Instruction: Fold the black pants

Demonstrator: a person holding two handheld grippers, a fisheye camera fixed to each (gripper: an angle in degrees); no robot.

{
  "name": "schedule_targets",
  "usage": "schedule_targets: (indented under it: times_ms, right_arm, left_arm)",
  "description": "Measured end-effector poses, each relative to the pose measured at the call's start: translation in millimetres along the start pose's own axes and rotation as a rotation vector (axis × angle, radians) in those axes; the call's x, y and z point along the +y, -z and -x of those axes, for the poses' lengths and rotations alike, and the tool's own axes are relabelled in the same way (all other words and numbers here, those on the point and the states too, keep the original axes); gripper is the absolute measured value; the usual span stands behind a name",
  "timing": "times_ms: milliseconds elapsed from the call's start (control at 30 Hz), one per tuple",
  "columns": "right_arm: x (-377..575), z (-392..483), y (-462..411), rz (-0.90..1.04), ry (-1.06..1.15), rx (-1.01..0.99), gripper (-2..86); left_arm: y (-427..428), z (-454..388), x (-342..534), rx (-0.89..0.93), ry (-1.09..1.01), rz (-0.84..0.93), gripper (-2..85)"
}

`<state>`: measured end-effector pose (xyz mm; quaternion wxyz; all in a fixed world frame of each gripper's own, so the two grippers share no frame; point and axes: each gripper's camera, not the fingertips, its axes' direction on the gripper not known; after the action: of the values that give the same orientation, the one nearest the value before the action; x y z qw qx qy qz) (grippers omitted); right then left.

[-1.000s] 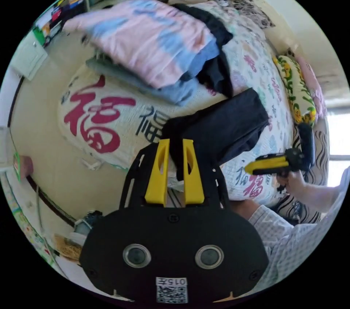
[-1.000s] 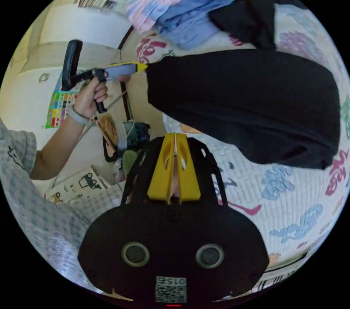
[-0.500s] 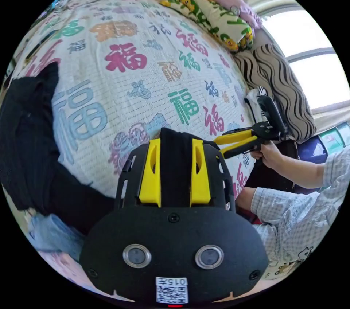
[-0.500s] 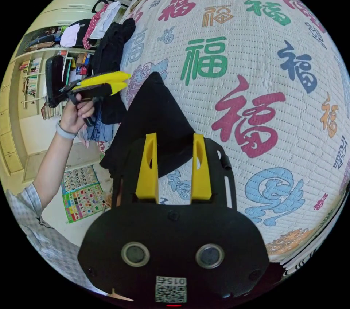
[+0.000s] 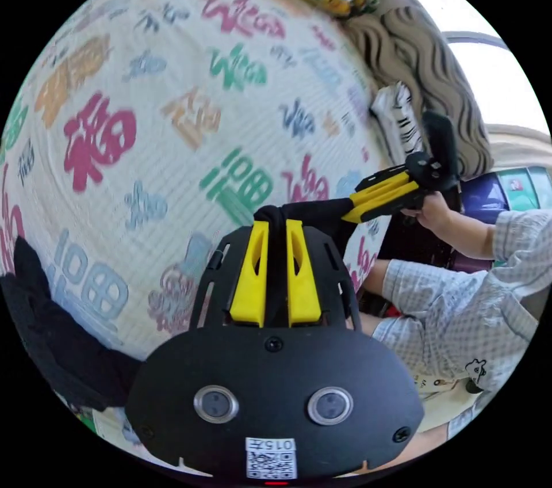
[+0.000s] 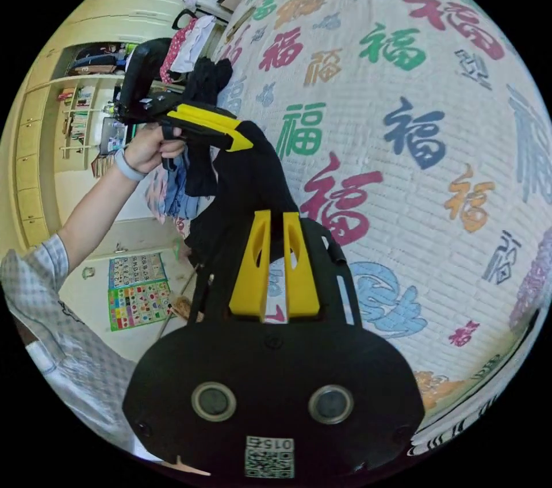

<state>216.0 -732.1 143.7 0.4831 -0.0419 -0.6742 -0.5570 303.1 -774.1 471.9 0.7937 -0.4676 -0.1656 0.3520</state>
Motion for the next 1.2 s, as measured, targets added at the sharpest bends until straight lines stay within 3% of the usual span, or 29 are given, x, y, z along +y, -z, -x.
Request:
schedule_targets:
  times_ms: [167, 367, 567, 867, 1067, 1200]
  right_arm:
    - [12.1, -9.0, 111.4, -0.214, 0.039, 0.183, 4.4]
    - [34.4, 43.4, 120.8, -0.254, 0.203, 0.259, 4.8]
    - [56.3, 85.9, 35.8, -0.149, 0.241, 0.031, 4.9]
    - [47.6, 102.0, -77.5, 0.095, 0.255, 0.109, 5.5]
    - [48.4, 93.6, -57.0, 0.177, 0.236, 0.066, 4.9]
    - [44.8, 101.3, -28.5, 0.076, 0.267, 0.118, 4.6]
  left_arm:
    - [58.2, -40.6, -43.1, 0.083, -0.173, -0.345, 5.4]
    - [83.1, -48.4, 0.4, 0.083, -0.248, -0.491, 5.6]
    - [67.0, -20.5, 130.8, 0.108, -0.111, -0.51, 5.5]
    - [12.8, 21.7, 216.8, 0.047, 0.104, -0.382, 5.4]
    - [18.9, 24.5, 251.6, -0.042, 0.221, -0.396, 6.2]
    - [45.1, 5.5, 281.3, -0.105, 0.303, -0.533, 5.8]
